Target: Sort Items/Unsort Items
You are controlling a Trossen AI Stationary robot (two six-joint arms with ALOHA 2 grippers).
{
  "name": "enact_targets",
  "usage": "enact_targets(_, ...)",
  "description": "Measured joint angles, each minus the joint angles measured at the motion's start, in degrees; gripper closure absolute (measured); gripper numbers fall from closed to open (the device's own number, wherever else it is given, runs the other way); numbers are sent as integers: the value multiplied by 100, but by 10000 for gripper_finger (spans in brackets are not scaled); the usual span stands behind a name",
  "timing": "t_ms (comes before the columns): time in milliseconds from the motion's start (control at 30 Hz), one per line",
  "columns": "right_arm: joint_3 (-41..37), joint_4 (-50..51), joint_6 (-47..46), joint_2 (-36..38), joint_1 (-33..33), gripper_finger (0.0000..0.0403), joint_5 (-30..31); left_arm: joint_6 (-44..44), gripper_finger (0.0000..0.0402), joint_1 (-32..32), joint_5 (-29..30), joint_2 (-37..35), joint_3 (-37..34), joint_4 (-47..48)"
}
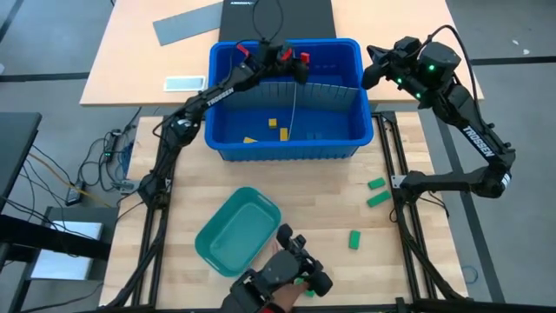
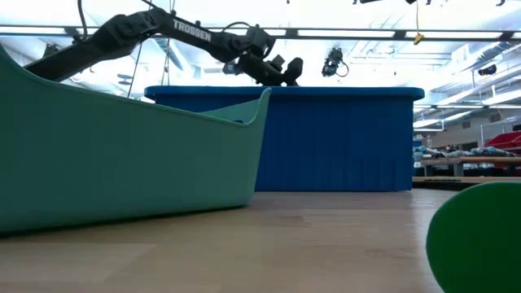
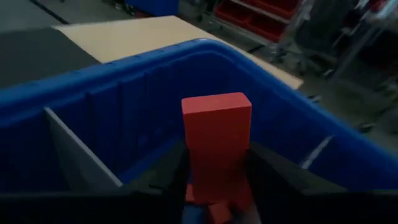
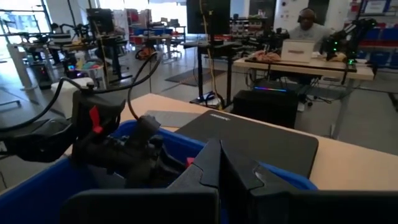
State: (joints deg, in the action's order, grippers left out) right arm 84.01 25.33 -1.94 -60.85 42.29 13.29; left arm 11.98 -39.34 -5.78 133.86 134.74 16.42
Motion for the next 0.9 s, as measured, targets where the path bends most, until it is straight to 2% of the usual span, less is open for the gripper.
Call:
enact_targets(133,0,-1,3,-1,-134,403,113,-278,188,89,143,8,0,-122)
enact_targets(233,0,1,54,-1,-190,403,166,-250,162,146,230,5,0,-186)
enact_targets(400,0,19,182,10,-217,403,177,-186,153,232,355,1,2,-198)
enact_targets(500,2,170,199,67,-217,400,-86,-93,159,260,-120,-92,7,-107)
enact_targets(667,7,770,193,186,-217,394,-708,166,204,295,-819,-659,29,68)
enact_targets(900,7,1677,60,220,-217,400,-1698,167,345,356,-962,-1550,35,882)
